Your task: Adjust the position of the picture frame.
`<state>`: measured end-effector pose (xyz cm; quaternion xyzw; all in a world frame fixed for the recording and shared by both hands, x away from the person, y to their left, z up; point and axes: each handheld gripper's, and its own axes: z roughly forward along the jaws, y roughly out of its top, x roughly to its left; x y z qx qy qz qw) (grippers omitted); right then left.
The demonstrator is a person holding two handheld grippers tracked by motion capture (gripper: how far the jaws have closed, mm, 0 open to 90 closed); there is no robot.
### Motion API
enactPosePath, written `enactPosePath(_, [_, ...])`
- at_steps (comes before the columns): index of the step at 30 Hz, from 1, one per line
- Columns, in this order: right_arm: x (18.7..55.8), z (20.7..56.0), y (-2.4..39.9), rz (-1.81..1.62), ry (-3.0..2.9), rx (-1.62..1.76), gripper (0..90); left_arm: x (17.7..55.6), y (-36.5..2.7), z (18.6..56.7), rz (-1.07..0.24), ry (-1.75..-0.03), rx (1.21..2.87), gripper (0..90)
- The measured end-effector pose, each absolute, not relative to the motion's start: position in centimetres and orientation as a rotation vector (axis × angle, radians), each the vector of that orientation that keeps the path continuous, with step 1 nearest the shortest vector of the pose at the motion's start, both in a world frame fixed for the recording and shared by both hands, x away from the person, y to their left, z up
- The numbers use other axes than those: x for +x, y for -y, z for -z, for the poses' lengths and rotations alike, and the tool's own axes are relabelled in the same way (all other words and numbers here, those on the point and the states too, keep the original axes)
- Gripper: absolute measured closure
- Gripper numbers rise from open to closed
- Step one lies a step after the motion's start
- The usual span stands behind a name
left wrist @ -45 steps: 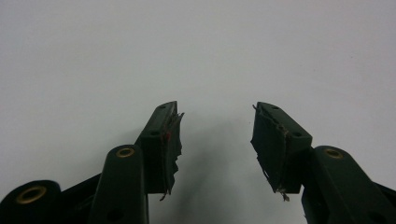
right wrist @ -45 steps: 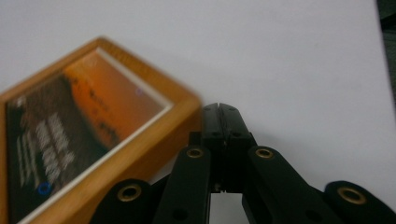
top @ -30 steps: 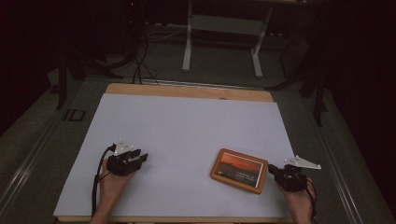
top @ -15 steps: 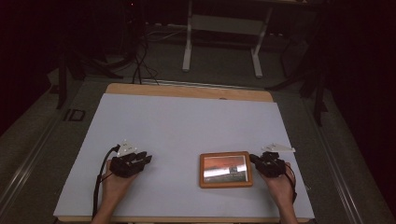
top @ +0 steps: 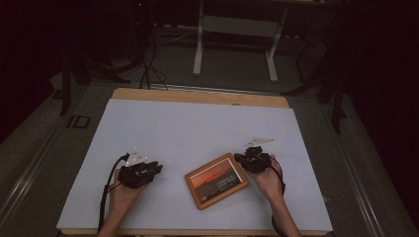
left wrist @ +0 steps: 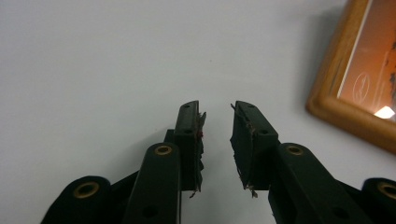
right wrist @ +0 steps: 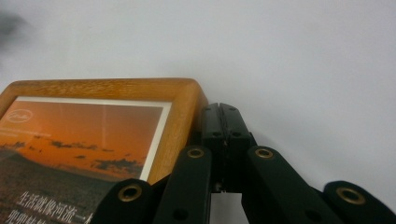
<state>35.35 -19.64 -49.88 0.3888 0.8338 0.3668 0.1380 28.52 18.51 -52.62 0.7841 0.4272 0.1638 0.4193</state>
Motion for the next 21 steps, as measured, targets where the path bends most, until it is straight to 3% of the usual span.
enactPosePath(9, [33.7, 49.6, 20.4, -1.053, -2.431, 1.084, 90.0, 28.4, -18.3, 52.6, -0.372, -1.015, 1.973, 76.1])
enactPosePath(21, [28.8, 49.7, 23.1, -1.048, -2.393, 1.073, 90.0, 29.0, -16.9, 52.9, -0.315, -0.950, 1.992, 90.0])
